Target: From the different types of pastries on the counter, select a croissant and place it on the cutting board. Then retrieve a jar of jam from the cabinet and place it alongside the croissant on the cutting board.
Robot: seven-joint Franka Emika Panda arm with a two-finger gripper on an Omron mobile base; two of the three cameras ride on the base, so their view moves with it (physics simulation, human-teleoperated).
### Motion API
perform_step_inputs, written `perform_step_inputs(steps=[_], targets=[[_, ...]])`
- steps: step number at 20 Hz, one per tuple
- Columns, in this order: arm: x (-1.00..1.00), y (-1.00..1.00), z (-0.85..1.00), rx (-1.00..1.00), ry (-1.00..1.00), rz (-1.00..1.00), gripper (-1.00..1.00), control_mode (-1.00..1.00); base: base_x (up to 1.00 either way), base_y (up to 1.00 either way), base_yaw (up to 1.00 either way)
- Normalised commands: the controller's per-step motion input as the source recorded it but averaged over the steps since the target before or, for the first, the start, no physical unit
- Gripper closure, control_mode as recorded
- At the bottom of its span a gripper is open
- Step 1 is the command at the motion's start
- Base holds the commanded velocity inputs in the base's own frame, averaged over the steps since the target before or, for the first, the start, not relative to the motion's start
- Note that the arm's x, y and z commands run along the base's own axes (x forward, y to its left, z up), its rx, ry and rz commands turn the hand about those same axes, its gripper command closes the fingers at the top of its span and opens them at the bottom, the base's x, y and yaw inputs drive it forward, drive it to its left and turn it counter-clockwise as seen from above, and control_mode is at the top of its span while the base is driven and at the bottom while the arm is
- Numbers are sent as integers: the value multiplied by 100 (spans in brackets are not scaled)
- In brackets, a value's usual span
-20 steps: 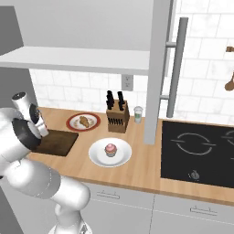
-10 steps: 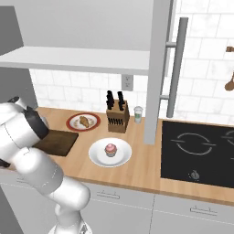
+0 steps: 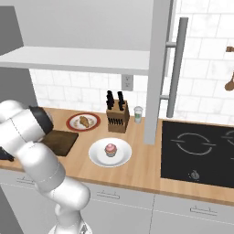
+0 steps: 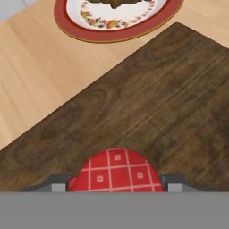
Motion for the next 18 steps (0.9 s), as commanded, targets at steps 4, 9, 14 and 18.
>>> perform_step_inputs(steps=[4,9,14,18], targets=[[0,0,-3,1,0,0,100,-100,0,0,0],[0,1,-8,0,0,0,100,-100,0,0,0],[0,3,-29,0,1,0,100,-100,0,0,0],[0,13,-35,-1,6,0,100,-100,0,0,0]])
